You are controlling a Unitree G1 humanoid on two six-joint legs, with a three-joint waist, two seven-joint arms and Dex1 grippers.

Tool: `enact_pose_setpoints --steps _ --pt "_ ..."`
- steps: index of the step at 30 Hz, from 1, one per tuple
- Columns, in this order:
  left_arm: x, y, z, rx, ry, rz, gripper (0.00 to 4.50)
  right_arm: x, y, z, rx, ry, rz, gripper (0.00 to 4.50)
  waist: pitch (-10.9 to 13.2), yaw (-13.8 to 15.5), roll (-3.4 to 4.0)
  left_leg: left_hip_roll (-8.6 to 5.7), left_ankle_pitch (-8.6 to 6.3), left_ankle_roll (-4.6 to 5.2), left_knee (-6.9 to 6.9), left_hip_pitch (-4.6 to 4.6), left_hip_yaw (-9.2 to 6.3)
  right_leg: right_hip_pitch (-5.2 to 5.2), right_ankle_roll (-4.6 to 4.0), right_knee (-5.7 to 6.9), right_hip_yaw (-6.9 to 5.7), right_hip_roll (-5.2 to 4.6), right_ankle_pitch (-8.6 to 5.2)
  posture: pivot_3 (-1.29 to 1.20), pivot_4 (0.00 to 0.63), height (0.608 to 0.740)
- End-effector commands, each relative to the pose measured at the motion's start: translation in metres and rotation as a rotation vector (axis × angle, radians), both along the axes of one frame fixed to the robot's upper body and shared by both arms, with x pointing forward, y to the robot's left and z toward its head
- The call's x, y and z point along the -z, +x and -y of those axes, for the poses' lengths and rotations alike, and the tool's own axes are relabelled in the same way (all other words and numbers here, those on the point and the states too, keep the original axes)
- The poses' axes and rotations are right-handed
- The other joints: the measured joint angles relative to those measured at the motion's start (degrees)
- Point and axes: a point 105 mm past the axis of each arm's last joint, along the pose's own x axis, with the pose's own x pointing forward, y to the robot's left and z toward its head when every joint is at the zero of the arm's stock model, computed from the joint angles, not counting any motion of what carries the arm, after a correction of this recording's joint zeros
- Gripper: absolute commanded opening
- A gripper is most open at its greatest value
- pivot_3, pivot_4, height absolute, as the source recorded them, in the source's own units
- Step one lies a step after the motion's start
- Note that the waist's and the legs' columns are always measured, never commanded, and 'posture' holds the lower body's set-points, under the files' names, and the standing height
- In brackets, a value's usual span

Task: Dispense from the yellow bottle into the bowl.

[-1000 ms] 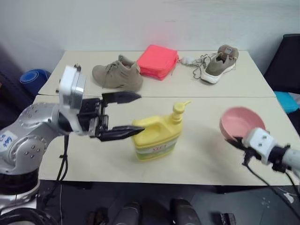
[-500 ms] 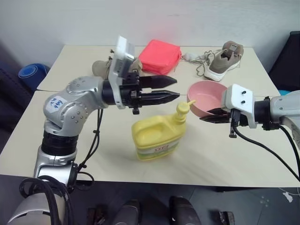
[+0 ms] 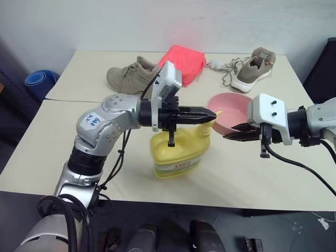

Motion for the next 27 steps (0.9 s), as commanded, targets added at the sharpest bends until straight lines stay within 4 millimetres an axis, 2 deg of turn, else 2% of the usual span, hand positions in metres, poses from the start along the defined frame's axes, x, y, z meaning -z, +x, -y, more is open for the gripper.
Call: enact_pose_setpoints --steps 1,5,9,15,20,27 --pt "-0.006 0.002 0.004 -0.004 0.008 0.027 0.02 -0.013 -0.006 0.0 -0.005 -0.023 0.073 0.0 0.0 0.0 0.0 0.0 0.0 0.0 0.0 0.0 0.0 0.0 0.01 0.0 0.0 0.0 0.0 0.0 0.15 0.74" --pt "-0.003 0.002 0.006 0.001 0.026 -0.001 0.02 -0.012 -0.007 0.001 -0.002 -0.025 0.071 0.0 0.0 0.0 0.0 0.0 0.0 0.0 0.02 0.0 0.0 0.0 0.01 0.0 0.0 0.0 0.01 0.0 0.15 0.74" --pt "0.013 0.0 0.005 0.007 0.125 -0.012 0.02 -0.013 -0.006 0.002 0.014 -0.023 0.084 0.0 0.0 0.0 0.0 0.0 0.0 0.0 0.03 0.0 0.0 0.0 0.01 0.0 0.0 0.0 0.01 0.0 0.15 0.74" --pt "0.026 0.003 0.005 -0.034 0.203 -0.017 0.02 -0.017 -0.003 -0.001 0.004 -0.005 0.12 0.0 0.0 0.0 0.0 -0.06 0.0 0.01 0.05 0.0 0.0 0.01 0.02 0.0 0.02 -0.03 0.01 0.0 0.15 0.74" --pt "0.02 0.005 0.007 -0.054 0.164 -0.002 0.02 -0.012 -0.003 -0.001 0.007 -0.008 0.106 0.0 0.0 0.0 -0.01 -0.05 0.0 0.01 0.06 0.01 0.0 0.01 0.02 0.01 0.02 -0.02 0.01 0.0 0.15 0.74" --pt "0.015 0.02 -0.007 -0.126 0.176 0.03 0.02 -0.007 0.003 0.005 0.041 0.0 0.114 0.0 0.0 0.0 -0.02 -0.04 0.0 0.01 0.05 0.0 0.0 -0.01 0.02 0.02 0.01 -0.01 0.01 0.0 0.15 0.74"
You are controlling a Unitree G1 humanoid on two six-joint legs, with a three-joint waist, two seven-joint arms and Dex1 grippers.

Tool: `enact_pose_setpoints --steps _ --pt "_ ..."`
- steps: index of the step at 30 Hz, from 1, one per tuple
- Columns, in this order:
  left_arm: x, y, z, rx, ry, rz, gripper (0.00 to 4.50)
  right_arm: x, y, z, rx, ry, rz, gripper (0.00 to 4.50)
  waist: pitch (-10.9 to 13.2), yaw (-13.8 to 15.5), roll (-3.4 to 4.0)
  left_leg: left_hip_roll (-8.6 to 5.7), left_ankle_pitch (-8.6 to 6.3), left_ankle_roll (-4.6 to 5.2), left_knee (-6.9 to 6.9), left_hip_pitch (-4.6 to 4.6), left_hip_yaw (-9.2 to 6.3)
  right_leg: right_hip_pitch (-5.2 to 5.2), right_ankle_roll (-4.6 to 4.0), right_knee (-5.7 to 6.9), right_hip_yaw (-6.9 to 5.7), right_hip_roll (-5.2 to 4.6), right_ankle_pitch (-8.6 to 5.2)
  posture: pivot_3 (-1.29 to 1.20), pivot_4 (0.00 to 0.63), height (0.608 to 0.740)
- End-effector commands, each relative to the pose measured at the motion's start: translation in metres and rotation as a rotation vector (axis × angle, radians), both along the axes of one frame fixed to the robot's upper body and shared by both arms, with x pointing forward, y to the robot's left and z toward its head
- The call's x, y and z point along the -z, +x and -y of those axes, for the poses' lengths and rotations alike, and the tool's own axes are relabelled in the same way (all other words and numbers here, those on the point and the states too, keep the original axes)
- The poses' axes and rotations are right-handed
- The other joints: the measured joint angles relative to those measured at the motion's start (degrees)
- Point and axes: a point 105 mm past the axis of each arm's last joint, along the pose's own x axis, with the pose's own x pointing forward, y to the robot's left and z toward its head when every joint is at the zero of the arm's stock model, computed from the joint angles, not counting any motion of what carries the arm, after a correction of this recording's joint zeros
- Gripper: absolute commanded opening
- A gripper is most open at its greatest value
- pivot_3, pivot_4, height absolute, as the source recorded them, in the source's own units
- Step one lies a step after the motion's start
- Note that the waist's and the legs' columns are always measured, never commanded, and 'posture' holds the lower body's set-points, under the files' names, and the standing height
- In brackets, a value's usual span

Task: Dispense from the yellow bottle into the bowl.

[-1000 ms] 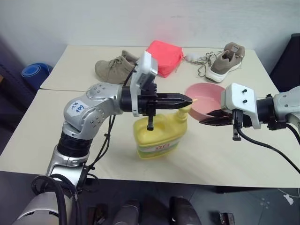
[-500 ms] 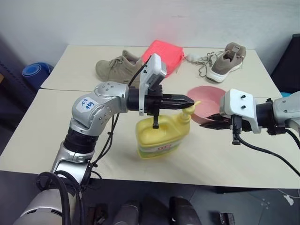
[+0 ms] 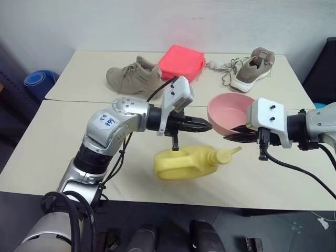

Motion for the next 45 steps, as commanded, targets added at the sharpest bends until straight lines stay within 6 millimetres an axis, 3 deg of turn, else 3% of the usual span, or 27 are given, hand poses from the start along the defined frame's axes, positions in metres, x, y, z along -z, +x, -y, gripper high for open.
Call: enact_pose_setpoints --steps 1,6,9,16,20,28,33,45 --pt "-0.016 0.007 -0.01 -0.037 -0.022 0.072 0.02 -0.014 0.004 0.004 0.025 0.015 0.094 0.0 0.0 0.0 0.0 0.0 0.0 0.0 0.0 0.0 0.0 0.0 0.0 0.01 0.0 0.0 0.0 0.0 0.15 0.74" --pt "-0.023 0.018 -0.021 -0.084 -0.049 0.098 0.02 -0.012 0.011 0.01 0.055 0.019 0.12 0.0 0.0 0.0 0.0 0.0 0.0 0.0 0.0 0.0 0.0 -0.01 0.0 0.02 0.0 0.0 0.0 0.0 0.15 0.74" --pt "-0.038 0.018 -0.027 -0.067 -0.118 0.106 0.02 -0.012 0.015 0.015 0.072 0.01 0.132 0.0 0.0 -0.1 0.0 -0.01 0.0 0.0 0.01 -0.01 0.01 -0.01 0.0 0.04 -0.01 0.0 0.0 0.0 0.15 0.74" --pt "-0.073 0.0 -0.036 0.064 -0.228 0.157 0.02 0.001 0.011 0.031 0.092 -0.029 0.059 0.0 0.0 0.0 0.0 -0.03 0.0 0.01 0.04 -0.07 -0.01 -0.01 0.03 0.1 -0.06 -0.02 0.01 0.0 0.15 0.74" --pt "-0.086 -0.015 -0.029 0.133 -0.263 0.105 0.02 0.0 0.004 0.032 0.083 -0.03 0.046 0.0 0.0 -0.1 0.0 -0.01 0.0 0.01 0.05 -0.07 -0.02 -0.01 0.03 0.13 -0.07 -0.01 0.01 0.0 0.15 0.74" --pt "-0.068 -0.033 0.0 0.186 -0.184 0.045 0.02 -0.01 -0.008 0.015 0.027 -0.001 0.063 0.0 0.0 -0.1 -0.01 -0.01 0.0 0.01 0.07 -0.07 -0.02 -0.01 0.03 0.2 -0.04 -0.01 0.01 0.0 0.15 0.74" --pt "-0.049 -0.029 0.005 0.172 -0.101 0.045 0.02 -0.011 -0.009 0.012 0.014 0.005 0.071 0.0 0.0 -0.1 -0.01 -0.01 0.0 0.01 0.07 -0.07 -0.01 -0.01 0.03 0.22 -0.02 -0.01 0.02 0.0 0.15 0.74" --pt "-0.045 -0.016 0.014 0.116 -0.081 0.04 0.02 -0.012 -0.005 0.007 -0.01 -0.002 0.086 0.0 0.0 0.0 -0.01 -0.03 0.0 0.01 0.08 -0.07 0.0 -0.02 0.03 0.23 -0.02 -0.01 0.01 0.0 0.15 0.74"
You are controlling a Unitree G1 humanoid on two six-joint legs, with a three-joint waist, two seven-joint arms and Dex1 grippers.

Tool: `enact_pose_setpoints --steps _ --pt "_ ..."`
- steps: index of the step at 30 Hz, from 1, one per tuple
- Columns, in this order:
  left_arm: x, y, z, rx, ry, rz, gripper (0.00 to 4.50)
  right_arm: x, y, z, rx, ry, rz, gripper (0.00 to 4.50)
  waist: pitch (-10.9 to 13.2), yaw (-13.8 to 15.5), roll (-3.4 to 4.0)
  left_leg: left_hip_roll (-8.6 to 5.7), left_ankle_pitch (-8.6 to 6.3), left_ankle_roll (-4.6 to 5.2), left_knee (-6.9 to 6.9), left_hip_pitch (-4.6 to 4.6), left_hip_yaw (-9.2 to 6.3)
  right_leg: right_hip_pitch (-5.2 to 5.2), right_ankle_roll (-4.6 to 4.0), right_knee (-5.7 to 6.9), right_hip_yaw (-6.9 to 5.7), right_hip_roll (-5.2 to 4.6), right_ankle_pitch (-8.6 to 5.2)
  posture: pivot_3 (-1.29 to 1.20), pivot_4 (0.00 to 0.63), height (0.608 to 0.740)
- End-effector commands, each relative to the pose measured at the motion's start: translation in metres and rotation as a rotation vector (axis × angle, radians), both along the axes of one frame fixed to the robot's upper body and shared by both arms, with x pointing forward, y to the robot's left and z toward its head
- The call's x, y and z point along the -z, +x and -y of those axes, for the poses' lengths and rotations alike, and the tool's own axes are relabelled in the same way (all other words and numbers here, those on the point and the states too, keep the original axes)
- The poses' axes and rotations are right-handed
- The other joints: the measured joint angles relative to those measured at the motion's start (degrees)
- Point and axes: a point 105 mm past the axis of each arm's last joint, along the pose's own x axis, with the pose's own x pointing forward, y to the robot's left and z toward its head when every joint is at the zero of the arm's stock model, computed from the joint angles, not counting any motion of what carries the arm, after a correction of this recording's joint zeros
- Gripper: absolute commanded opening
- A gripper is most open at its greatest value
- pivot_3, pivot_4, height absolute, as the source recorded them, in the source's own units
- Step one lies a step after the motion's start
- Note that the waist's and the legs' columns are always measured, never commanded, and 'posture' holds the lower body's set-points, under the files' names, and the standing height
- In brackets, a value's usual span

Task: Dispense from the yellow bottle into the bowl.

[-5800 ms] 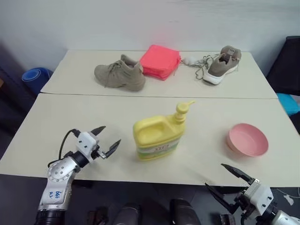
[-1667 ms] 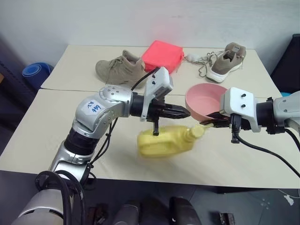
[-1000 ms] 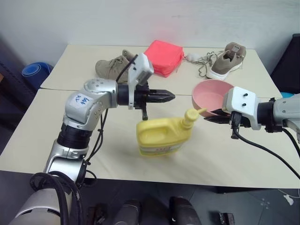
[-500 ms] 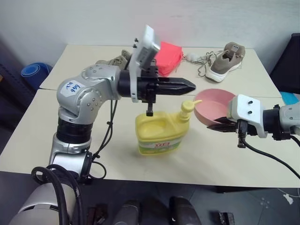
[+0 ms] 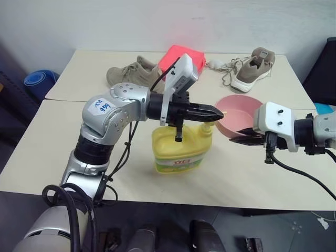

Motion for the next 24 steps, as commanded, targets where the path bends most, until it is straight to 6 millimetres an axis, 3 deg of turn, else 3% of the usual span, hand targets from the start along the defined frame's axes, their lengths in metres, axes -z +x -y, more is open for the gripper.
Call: enact_pose_setpoints --steps 1,9,24 --pt "-0.005 0.0 0.001 0.0 0.033 0.043 0.02 -0.014 0.0 -0.004 -0.029 -0.007 0.081 0.0 0.0 0.0 0.0 0.0 0.0 0.0 0.0 0.0 0.0 0.0 0.0 0.0 0.0 0.0 0.0 0.0 0.15 0.74" --pt "0.012 0.003 -0.001 -0.026 0.116 0.02 0.02 -0.024 0.005 -0.014 -0.069 0.004 0.12 0.0 0.0 0.0 0.01 0.01 0.0 0.0 0.02 0.01 0.0 0.0 0.0 0.04 0.01 0.01 0.0 0.0 0.15 0.74" --pt "0.053 0.006 -0.002 -0.047 0.203 -0.097 0.02 -0.021 -0.002 -0.019 -0.099 0.013 0.086 0.0 0.0 0.1 0.0 -0.06 0.0 0.01 0.06 0.17 -0.01 0.12 0.0 0.14 0.03 -0.05 0.0 0.0 0.15 0.74"
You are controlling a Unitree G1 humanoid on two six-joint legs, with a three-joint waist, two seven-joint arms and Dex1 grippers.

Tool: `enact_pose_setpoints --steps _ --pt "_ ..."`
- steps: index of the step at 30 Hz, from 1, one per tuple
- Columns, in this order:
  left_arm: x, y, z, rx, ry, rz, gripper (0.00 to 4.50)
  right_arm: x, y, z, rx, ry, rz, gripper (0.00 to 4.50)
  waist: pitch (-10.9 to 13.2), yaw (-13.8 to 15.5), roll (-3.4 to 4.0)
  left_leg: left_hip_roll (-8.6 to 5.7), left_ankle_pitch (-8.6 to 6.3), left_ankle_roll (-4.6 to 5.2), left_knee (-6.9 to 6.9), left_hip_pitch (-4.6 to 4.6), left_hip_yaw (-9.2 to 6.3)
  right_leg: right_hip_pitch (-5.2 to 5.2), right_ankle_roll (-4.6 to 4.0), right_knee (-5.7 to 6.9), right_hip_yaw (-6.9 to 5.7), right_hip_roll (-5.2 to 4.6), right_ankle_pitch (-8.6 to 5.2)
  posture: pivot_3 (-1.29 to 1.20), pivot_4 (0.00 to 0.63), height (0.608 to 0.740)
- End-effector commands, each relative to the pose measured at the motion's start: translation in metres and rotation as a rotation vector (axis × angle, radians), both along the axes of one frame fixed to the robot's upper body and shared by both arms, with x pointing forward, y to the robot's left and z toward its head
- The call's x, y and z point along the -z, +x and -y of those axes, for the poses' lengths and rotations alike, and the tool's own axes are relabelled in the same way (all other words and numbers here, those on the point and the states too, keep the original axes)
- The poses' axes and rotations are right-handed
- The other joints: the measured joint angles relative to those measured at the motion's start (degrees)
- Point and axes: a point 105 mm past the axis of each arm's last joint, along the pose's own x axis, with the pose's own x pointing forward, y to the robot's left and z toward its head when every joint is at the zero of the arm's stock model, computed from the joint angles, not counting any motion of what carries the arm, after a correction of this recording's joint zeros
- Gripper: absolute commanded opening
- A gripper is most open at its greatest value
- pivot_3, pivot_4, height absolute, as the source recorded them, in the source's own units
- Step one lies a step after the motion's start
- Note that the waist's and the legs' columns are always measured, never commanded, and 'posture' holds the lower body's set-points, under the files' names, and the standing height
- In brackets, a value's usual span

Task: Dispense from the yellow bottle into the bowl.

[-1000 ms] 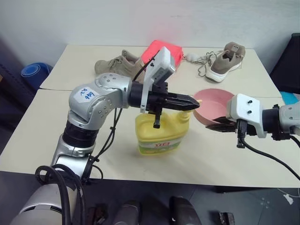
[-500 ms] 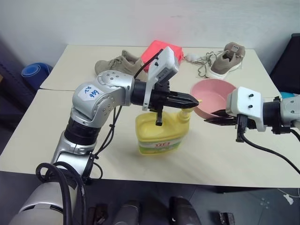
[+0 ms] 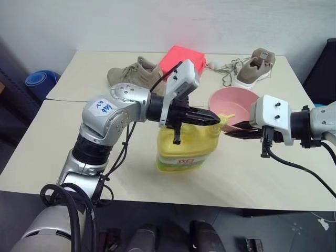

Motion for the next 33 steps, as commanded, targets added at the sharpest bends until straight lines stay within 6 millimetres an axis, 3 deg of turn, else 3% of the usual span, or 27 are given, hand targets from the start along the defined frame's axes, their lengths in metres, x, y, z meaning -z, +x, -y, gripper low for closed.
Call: enact_pose_setpoints --steps 1,9,16,20,25,33 --pt "0.035 0.006 -0.001 -0.045 0.103 -0.082 0.02 -0.009 -0.006 -0.006 -0.043 0.004 0.038 0.0 0.0 0.0 0.01 0.01 0.0 0.0 0.01 0.01 -0.01 0.04 0.0 -0.02 -0.01 0.01 0.0 0.0 0.15 0.74" --pt "0.018 0.002 -0.011 -0.005 0.067 -0.048 0.02 -0.004 -0.004 0.005 -0.03 0.009 0.024 0.0 0.0 -0.1 0.01 0.03 -0.01 0.01 0.0 0.19 -0.01 0.22 0.0 -0.1 -0.01 0.03 0.0 0.0 0.15 0.74" --pt "-0.031 -0.007 -0.019 0.047 -0.086 0.002 0.02 -0.003 -0.001 0.009 -0.016 0.007 0.028 0.0 0.0 -0.2 -0.01 0.06 -0.01 0.0 -0.02 0.02 0.0 -0.02 0.0 0.0 0.04 0.05 0.0 0.0 0.15 0.74" --pt "-0.049 -0.003 -0.01 0.014 -0.136 0.026 0.02 -0.006 0.001 0.004 -0.022 0.01 0.038 0.0 0.0 0.0 -0.04 0.02 0.0 0.0 0.01 -0.09 0.0 -0.1 0.0 0.0 0.03 0.03 0.0 0.0 0.15 0.74" --pt "-0.043 -0.001 0.003 -0.002 -0.105 0.037 0.02 -0.01 -0.001 -0.002 -0.032 0.011 0.04 0.0 0.0 -0.1 -0.05 -0.01 -0.01 0.01 -0.02 -0.1 0.0 -0.11 0.0 -0.01 0.03 0.02 0.0 0.0 0.15 0.74" --pt "-0.021 0.004 0.007 -0.035 0.013 0.092 0.02 -0.009 -0.003 -0.001 -0.024 0.019 0.035 0.0 0.0 -0.1 -0.04 -0.01 -0.01 0.0 -0.06 -0.12 0.03 -0.27 0.0 0.08 0.15 0.05 0.0 0.0 0.15 0.74"
